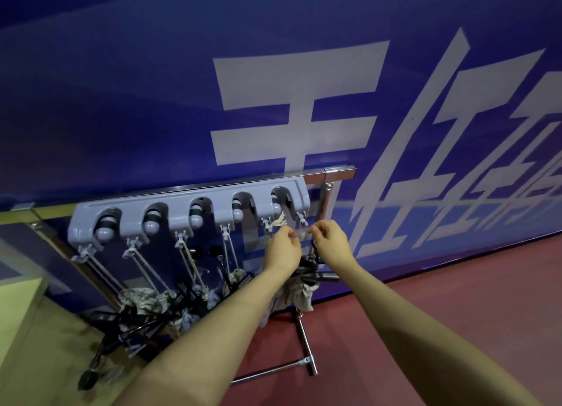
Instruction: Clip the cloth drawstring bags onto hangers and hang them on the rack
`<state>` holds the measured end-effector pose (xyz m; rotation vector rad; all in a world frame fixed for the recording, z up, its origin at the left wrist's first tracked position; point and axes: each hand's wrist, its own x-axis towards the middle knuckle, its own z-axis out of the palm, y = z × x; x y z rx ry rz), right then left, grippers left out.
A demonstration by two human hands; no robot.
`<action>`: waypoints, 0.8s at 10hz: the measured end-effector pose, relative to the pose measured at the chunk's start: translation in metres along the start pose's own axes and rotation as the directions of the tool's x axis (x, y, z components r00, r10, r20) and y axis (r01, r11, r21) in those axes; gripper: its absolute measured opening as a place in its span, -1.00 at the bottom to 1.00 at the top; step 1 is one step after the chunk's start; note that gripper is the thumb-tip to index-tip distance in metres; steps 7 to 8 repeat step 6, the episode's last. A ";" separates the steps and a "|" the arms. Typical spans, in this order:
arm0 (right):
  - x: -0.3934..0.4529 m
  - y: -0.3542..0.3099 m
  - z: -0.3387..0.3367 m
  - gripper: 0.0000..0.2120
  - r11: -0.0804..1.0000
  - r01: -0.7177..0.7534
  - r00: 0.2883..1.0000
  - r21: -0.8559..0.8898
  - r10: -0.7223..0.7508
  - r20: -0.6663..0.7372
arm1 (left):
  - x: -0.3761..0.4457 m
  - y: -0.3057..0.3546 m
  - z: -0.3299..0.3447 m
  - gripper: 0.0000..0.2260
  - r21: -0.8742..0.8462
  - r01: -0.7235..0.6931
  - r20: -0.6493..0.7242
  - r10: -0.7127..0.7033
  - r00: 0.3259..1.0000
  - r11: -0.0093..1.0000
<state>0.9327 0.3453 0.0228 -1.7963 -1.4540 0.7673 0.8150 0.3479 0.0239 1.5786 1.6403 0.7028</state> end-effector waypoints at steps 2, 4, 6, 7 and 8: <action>-0.026 -0.005 -0.007 -0.82 0.999 -0.009 1.000 0.047 0.010 -0.029 | -0.028 0.007 -0.018 -0.89 0.006 0.025 -0.019 -0.025 0.999 1.000; -0.075 -0.041 -0.038 -0.89 0.976 0.112 0.994 0.185 -0.110 -0.024 | -0.076 0.031 -0.052 -0.79 -0.084 -0.027 -0.125 0.017 0.992 0.996; -0.097 -0.120 -0.091 -0.91 0.890 0.349 0.934 0.294 -0.356 -0.031 | -0.102 0.087 -0.121 -0.80 -0.117 -0.184 -0.276 0.146 0.950 0.976; -0.097 -0.120 -0.091 -0.91 0.890 0.349 0.934 0.294 -0.356 -0.031 | -0.102 0.087 -0.121 -0.80 -0.117 -0.184 -0.276 0.146 0.950 0.976; -0.097 -0.120 -0.091 -0.91 0.890 0.349 0.934 0.294 -0.356 -0.031 | -0.102 0.087 -0.121 -0.80 -0.117 -0.184 -0.276 0.146 0.950 0.976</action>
